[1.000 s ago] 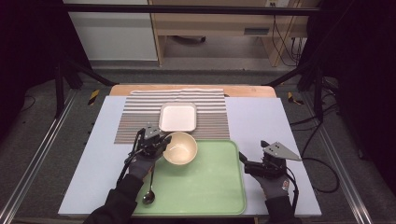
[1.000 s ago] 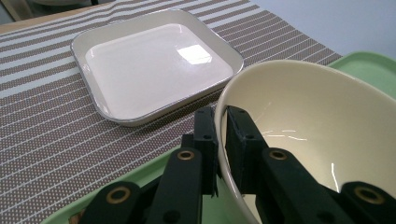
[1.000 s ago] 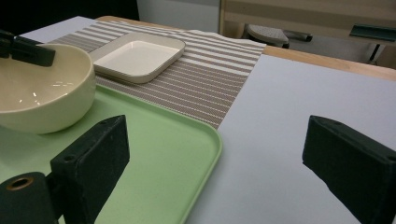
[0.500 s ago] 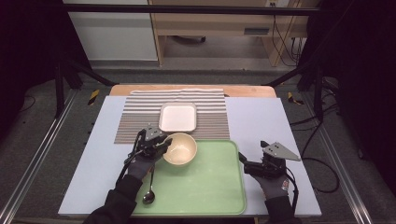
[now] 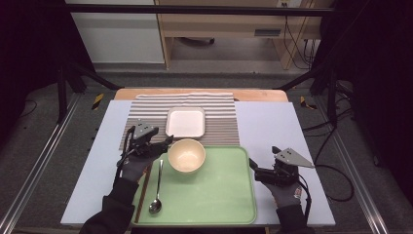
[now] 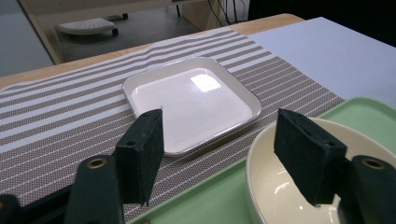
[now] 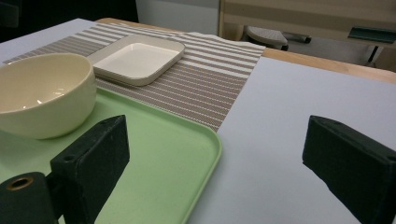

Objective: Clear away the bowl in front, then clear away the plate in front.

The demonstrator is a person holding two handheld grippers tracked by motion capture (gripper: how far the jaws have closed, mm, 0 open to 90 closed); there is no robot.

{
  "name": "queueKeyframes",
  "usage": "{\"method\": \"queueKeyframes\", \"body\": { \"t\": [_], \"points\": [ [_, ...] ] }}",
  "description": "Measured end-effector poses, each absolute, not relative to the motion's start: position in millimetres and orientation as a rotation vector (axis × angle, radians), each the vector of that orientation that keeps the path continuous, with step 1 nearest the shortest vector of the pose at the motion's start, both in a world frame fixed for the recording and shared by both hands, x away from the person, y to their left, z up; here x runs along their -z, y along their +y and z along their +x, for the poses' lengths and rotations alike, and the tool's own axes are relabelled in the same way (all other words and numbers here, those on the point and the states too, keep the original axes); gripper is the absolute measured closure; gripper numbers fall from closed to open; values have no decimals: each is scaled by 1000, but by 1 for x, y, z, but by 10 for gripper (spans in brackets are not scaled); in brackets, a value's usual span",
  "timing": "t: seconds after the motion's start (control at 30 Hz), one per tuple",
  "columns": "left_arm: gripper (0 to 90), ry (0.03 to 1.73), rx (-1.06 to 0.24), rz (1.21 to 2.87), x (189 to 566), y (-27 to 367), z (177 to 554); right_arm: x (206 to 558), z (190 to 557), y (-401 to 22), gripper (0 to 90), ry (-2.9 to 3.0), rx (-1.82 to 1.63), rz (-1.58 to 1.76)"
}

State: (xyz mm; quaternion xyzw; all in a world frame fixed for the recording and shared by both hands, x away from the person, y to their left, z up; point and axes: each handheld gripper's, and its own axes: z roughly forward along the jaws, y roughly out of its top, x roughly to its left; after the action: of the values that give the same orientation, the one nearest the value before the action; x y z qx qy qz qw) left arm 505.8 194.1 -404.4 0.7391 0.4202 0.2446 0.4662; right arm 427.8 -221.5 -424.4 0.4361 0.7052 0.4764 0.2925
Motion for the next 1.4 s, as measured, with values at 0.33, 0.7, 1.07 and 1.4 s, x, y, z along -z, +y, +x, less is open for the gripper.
{"method": "queueKeyframes", "body": {
  "t": [0.33, 0.7, 1.07, 1.4],
  "points": [
    [283, 1054, -621, 1789, 388, 205, 524, 423, 428, -222, 76, 1874, -1273, 1162],
    [280, 1044, -661, 1770, 366, 202, 546, 422, 428, -223, 76, 1869, -1283, 1164],
    [280, 1046, -681, 1791, 370, 189, 575, 424, 428, -223, 76, 1874, -1290, 1170],
    [286, 1129, -668, 1842, 396, 189, 600, 425, 429, -224, 76, 1877, -1289, 1173]
  ]
}}
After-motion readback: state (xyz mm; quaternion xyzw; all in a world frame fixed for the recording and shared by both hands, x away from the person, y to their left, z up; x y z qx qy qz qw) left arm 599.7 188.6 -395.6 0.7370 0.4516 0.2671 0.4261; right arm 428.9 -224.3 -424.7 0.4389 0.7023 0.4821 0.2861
